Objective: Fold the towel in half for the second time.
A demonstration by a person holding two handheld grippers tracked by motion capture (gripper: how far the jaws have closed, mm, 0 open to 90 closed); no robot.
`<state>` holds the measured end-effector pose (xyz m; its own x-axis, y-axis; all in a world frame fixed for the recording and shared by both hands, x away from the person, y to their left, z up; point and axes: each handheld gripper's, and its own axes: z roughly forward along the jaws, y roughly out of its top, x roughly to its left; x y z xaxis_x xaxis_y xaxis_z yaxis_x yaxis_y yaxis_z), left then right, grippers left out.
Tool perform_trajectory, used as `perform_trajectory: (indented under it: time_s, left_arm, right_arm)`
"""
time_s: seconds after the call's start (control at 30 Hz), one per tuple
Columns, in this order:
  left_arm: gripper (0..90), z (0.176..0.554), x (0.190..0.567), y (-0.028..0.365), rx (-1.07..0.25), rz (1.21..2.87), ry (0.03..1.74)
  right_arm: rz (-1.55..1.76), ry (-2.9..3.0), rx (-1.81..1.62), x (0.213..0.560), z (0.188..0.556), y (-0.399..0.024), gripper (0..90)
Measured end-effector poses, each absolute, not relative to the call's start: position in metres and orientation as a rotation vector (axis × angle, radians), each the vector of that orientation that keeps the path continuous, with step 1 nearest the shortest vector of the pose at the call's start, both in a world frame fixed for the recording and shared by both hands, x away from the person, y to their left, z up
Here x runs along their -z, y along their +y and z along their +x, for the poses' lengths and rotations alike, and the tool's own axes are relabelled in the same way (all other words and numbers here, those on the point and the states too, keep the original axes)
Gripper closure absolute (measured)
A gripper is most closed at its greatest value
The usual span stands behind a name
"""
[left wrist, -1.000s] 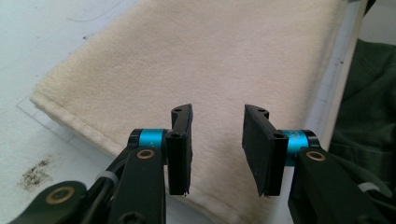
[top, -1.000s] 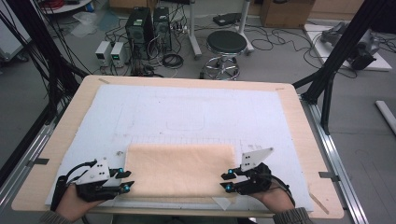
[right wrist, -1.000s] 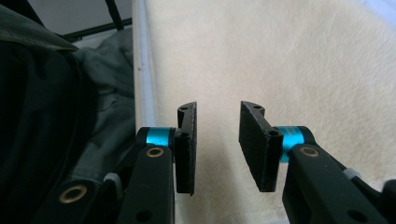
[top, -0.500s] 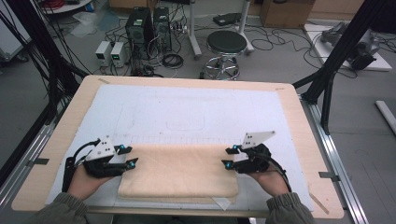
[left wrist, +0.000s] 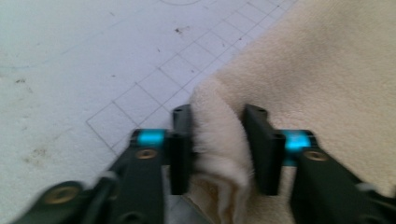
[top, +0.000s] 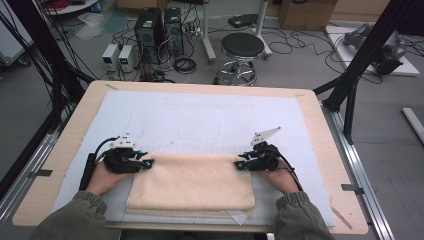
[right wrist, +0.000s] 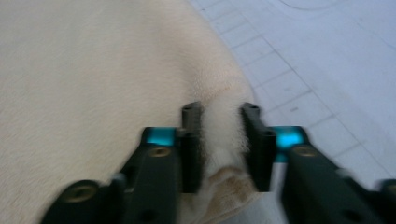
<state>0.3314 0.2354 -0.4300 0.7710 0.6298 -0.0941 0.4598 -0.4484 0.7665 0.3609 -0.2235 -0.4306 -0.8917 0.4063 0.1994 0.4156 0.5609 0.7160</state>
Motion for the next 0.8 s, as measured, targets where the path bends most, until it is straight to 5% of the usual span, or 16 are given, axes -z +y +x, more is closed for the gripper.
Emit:
perform_trajectory:
  time_s: [0.13, 0.5, 0.57, 0.63, 0.8]
  left_arm:
    - [76.5, 0.334, 0.424, 0.236, -0.313, 2.067, 0.844]
    - [77.1, 0.398, 0.375, 0.217, -0.548, 1.915, 0.912]
    - [72.0, 0.413, 0.372, 0.214, -0.615, 1.938, 0.924]
    - [56.8, 0.421, 0.373, 0.216, -0.646, 1.923, 0.997]
    - [49.8, 0.409, 0.384, 0.231, -0.578, 1.947, 0.974]
  right_arm:
    - [-0.725, -2.822, 1.279, 0.42, 0.362, -0.224, 78.9]
    - [-0.918, -2.919, 1.398, 0.368, 0.416, -0.227, 77.7]
    - [-1.009, -2.928, 1.43, 0.364, 0.429, -0.228, 66.5]
    - [-1.135, -2.857, 1.466, 0.368, 0.439, -0.229, 54.6]
    - [-1.023, -2.883, 1.396, 0.384, 0.427, -0.226, 49.4]
